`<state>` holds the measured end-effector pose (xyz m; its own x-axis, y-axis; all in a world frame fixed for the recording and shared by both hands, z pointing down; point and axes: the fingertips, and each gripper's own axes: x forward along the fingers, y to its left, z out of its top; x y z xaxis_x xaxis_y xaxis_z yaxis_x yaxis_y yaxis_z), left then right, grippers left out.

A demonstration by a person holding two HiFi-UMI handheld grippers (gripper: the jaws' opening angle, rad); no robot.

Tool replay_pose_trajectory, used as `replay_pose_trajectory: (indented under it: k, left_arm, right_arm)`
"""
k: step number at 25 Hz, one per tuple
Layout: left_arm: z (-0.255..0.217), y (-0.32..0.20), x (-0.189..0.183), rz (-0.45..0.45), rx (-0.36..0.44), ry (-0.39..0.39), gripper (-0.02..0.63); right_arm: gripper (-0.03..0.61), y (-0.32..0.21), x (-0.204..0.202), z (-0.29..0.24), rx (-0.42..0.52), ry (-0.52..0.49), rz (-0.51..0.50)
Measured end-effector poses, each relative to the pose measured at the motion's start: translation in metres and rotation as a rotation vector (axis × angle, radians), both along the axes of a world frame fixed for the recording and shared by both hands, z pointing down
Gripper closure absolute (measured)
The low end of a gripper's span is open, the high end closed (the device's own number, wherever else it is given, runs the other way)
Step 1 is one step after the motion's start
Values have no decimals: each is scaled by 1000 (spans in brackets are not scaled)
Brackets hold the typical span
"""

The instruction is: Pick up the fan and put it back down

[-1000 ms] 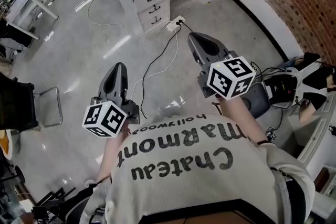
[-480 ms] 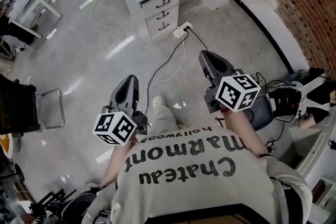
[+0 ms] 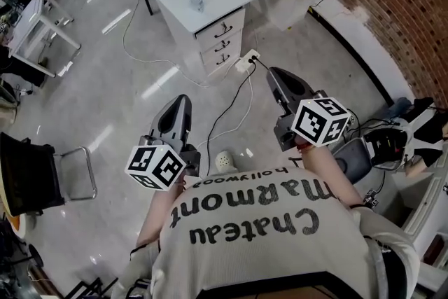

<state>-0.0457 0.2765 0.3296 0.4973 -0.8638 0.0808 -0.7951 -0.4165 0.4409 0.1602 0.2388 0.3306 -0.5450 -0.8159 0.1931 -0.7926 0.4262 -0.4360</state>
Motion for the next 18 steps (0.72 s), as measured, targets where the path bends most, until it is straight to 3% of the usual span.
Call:
replay_pose_trajectory:
  k: [10,14,18]
  left_arm:
    - [-36,-61,-51,-1,90,-11,612]
    - [-23,-74,-64,-9,59,26,612]
    - [5,-77,-69,-14,-10,-6,612]
  right_arm:
    - [575,-53,-46,-24,89,-9,10]
    - [575,-65,-60,-13,71,-27,11]
    - [575,-71,-73,14,11,-15,-7]
